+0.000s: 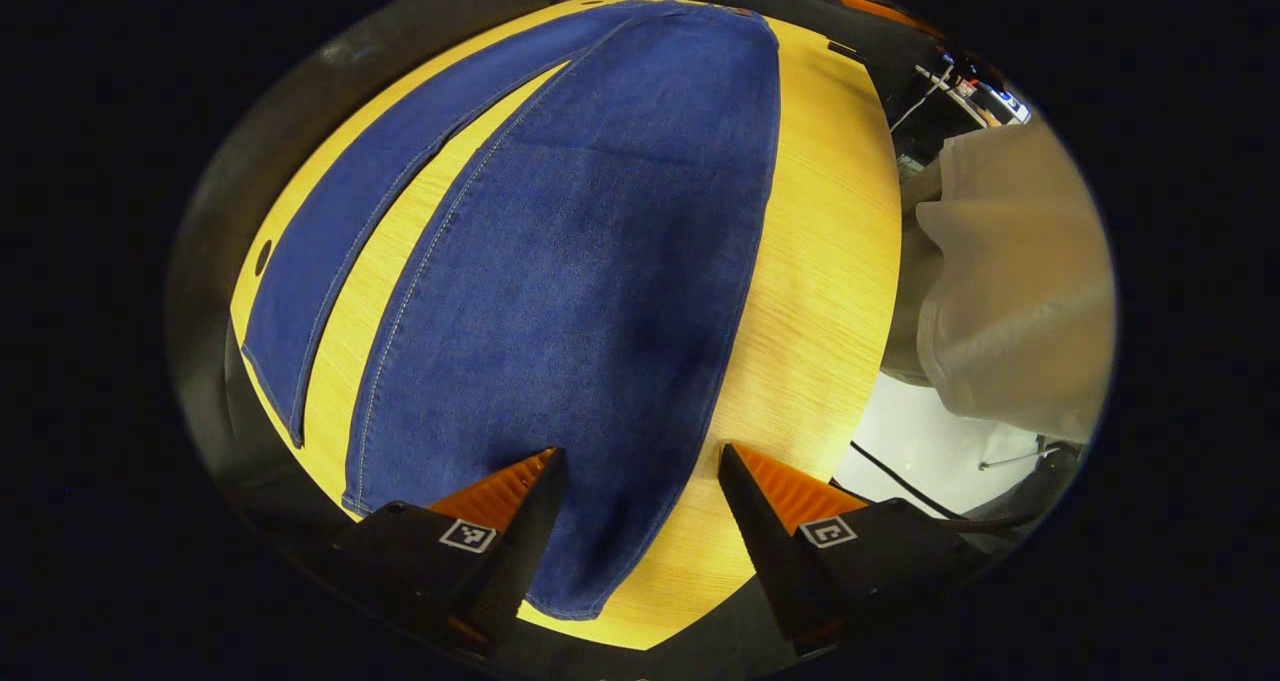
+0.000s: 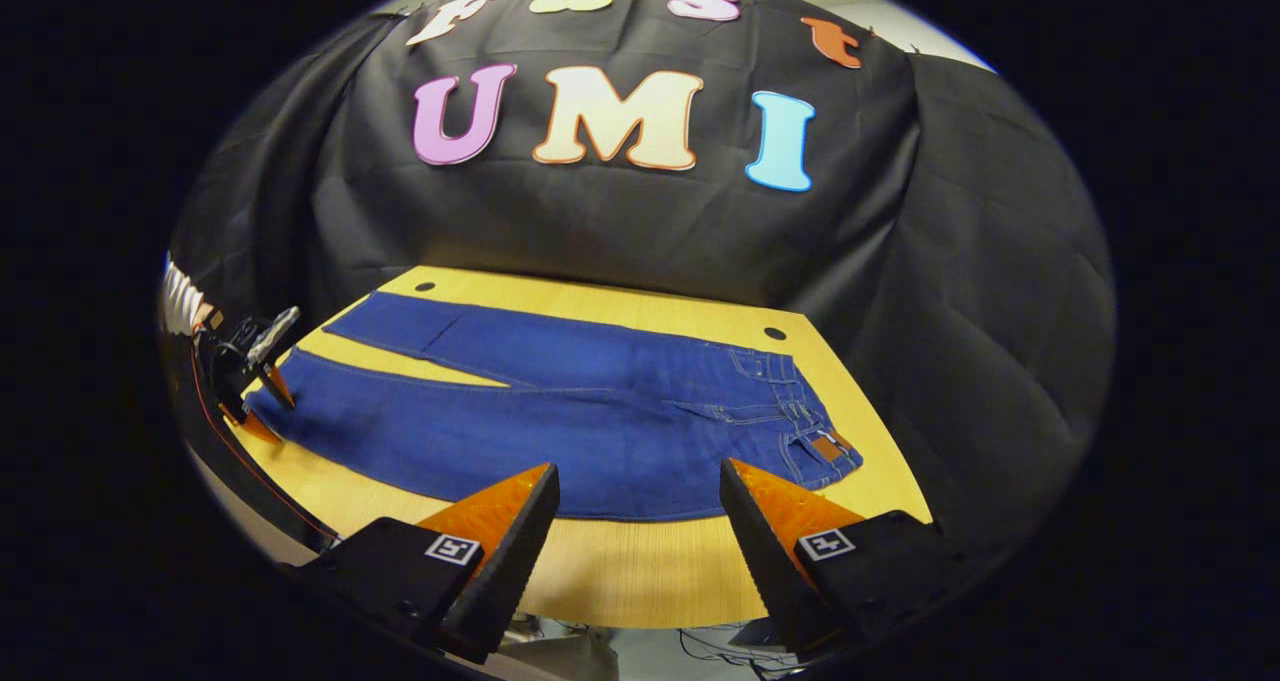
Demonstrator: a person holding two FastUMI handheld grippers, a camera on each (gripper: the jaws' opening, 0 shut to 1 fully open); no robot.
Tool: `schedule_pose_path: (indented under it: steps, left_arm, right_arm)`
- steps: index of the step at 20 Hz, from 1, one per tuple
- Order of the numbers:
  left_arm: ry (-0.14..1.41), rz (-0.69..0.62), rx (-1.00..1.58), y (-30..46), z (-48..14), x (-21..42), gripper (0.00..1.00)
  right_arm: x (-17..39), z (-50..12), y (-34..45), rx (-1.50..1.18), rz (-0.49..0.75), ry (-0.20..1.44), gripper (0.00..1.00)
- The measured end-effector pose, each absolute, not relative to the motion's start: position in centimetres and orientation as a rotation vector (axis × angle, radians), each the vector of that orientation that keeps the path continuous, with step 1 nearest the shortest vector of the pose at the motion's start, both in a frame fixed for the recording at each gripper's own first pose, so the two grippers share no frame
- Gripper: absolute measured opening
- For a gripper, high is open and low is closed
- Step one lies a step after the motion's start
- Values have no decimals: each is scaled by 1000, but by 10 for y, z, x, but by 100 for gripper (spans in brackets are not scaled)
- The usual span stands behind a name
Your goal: Grasp the waist and the cuffs of the jeans and fold them to make the two legs overlap; first hold the waist and fold one-third of the jeans toward the cuffs, then hold the cuffs and fold the remaining one-third in the same direction to finish folding.
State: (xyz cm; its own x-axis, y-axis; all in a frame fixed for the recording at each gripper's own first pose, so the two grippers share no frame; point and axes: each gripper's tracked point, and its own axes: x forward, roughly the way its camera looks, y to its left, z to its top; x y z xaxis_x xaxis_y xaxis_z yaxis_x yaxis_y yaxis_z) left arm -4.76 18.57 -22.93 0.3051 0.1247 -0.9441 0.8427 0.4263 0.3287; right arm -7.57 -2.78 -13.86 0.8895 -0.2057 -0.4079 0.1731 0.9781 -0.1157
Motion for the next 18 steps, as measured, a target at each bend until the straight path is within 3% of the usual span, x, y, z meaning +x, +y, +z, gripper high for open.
schedule_pose_path:
  steps: [6, 8, 10, 11, 13, 18]
  left_arm:
    - [1182, -600, 1041, 186, -229, -45, 92]
    - [1148, -574, 997, 185, -227, -34, 78]
    - [1119, -542, 964, 184, -223, -20, 51]
    - [1097, -541, 968, 184, -222, -18, 29]
    - [1101, -554, 959, 183, -223, -18, 2]
    - [1148, -571, 949, 183, -222, -16, 2]
  right_arm:
    - [-63, -153, 3, -44, -96, 466, 100]
    - [-57, -156, 9, -38, -72, 478, 99]
    - [-51, -160, 16, -22, -36, 488, 99]
    - [-47, -162, 19, -17, -12, 496, 99]
    - [-40, -170, 24, -25, 38, 516, 99]
    - [-28, -207, 9, -80, 155, 618, 99]
